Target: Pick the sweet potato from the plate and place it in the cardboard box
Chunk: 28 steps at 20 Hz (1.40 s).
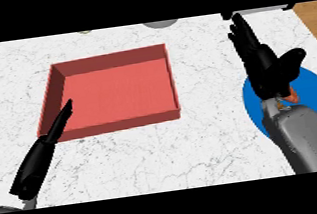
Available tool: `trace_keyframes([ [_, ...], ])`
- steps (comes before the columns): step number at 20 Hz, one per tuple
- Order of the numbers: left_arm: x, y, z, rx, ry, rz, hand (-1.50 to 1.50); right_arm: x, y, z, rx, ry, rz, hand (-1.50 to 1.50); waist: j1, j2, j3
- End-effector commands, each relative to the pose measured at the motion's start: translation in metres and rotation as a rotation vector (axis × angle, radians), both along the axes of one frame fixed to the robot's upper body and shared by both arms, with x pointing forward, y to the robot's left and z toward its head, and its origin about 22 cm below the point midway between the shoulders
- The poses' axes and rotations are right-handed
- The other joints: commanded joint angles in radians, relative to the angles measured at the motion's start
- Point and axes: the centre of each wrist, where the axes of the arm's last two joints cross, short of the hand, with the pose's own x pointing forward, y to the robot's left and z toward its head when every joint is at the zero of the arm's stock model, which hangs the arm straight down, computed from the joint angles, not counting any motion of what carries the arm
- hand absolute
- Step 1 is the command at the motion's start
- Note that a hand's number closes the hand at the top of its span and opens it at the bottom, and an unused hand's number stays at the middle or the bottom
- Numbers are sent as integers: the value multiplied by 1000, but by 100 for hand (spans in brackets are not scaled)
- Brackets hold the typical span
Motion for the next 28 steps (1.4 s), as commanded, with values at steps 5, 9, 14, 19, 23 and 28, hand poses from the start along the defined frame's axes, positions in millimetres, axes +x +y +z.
trace_keyframes([
  [5, 11, 24, -4, -35, 26, 299, 0, 17, -55, 42, 143, -197, 371, -150, 57, 35, -4],
  [9, 10, 14, -1, -101, 83, 348, 0, 18, -143, 8, -251, -39, 58, 150, 65, 41, -6],
  [14, -4, 1, -6, -99, 100, 345, 0, 17, -206, -14, 1, -146, 122, -150, 70, 33, -6],
  [19, 12, 4, -4, -112, 107, 344, 0, 28, -221, 17, -369, -98, 281, -150, 71, 34, -8],
  [23, 15, 0, -3, -112, 88, 333, 0, 31, -237, 60, -661, -38, 357, -150, 80, 36, -9],
  [28, 15, 8, -4, -87, 89, 339, 0, 25, -247, 82, -956, 152, 546, -150, 90, 40, -10],
])
